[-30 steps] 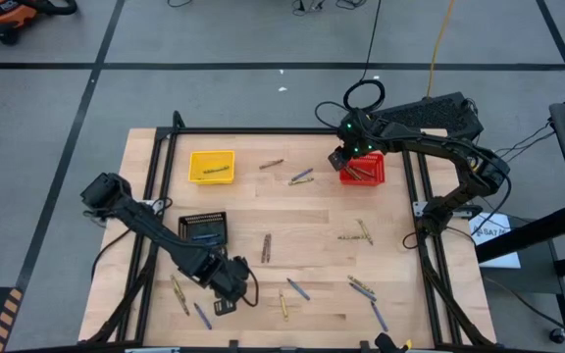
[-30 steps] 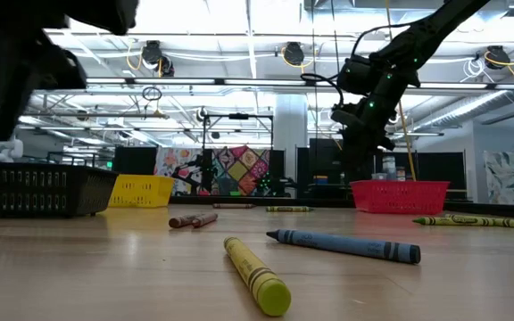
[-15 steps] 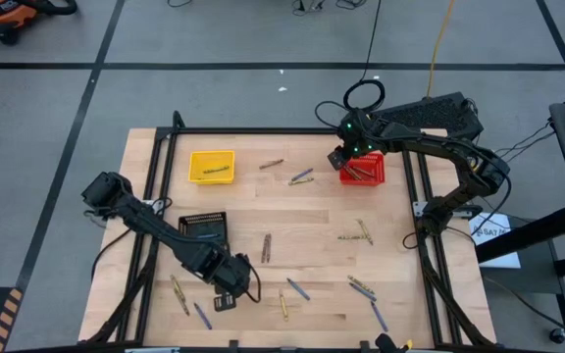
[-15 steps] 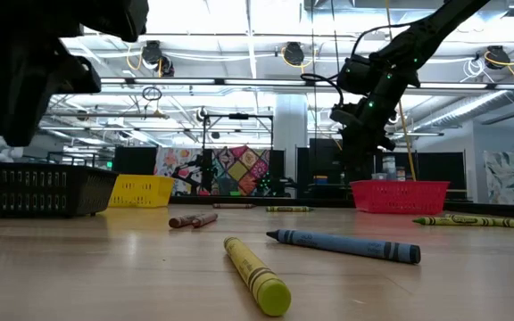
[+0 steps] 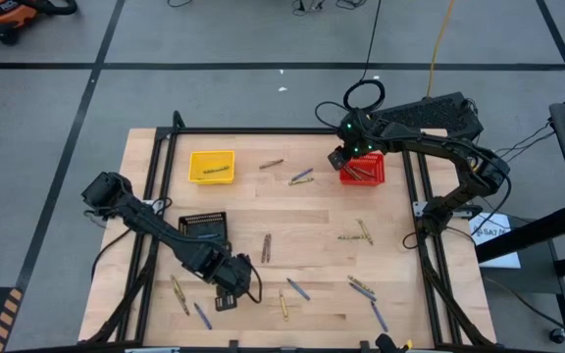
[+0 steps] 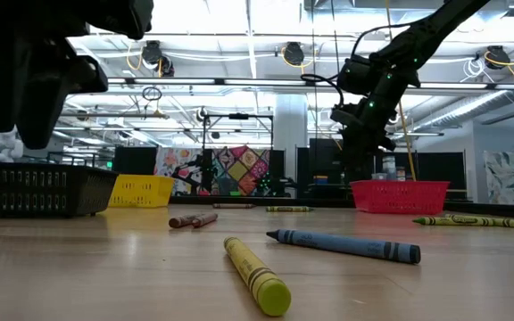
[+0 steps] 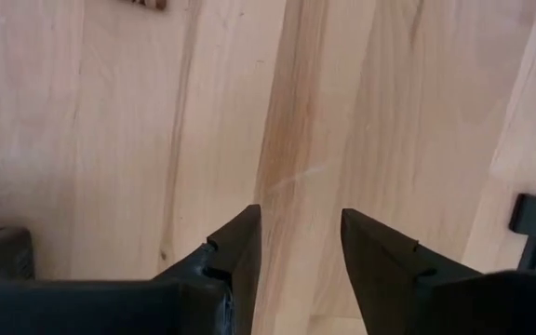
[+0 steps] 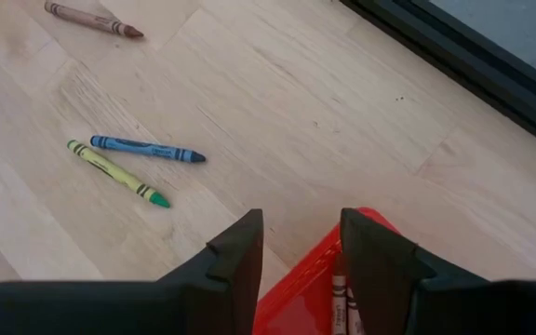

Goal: Sort crayons
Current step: Put the blue crayon into the black bin

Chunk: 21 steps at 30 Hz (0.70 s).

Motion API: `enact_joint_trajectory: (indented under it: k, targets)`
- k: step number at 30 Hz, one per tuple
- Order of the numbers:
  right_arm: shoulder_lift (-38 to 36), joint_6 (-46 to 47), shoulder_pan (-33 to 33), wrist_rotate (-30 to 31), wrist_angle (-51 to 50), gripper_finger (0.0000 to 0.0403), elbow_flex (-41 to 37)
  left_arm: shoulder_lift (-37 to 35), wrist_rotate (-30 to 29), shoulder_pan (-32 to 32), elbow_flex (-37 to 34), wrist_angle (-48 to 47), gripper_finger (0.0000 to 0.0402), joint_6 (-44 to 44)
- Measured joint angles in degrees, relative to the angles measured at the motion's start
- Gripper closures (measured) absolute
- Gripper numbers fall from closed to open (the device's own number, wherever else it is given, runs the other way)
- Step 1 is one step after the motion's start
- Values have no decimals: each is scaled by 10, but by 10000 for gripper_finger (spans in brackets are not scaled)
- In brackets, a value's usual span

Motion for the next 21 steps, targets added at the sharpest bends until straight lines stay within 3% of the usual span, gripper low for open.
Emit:
enact_joint_trajectory:
  k: [10,15,21]
  targets:
    - [0,-1,0,0,-1,270,0,0,-40,0,0,39,255,19]
    - [0,-1,0,0,-1,270,0,0,-110,2,0,46,255,0]
    - [0,-1,0,0,-1,270,0,0,-141,2,0,66,255,-15]
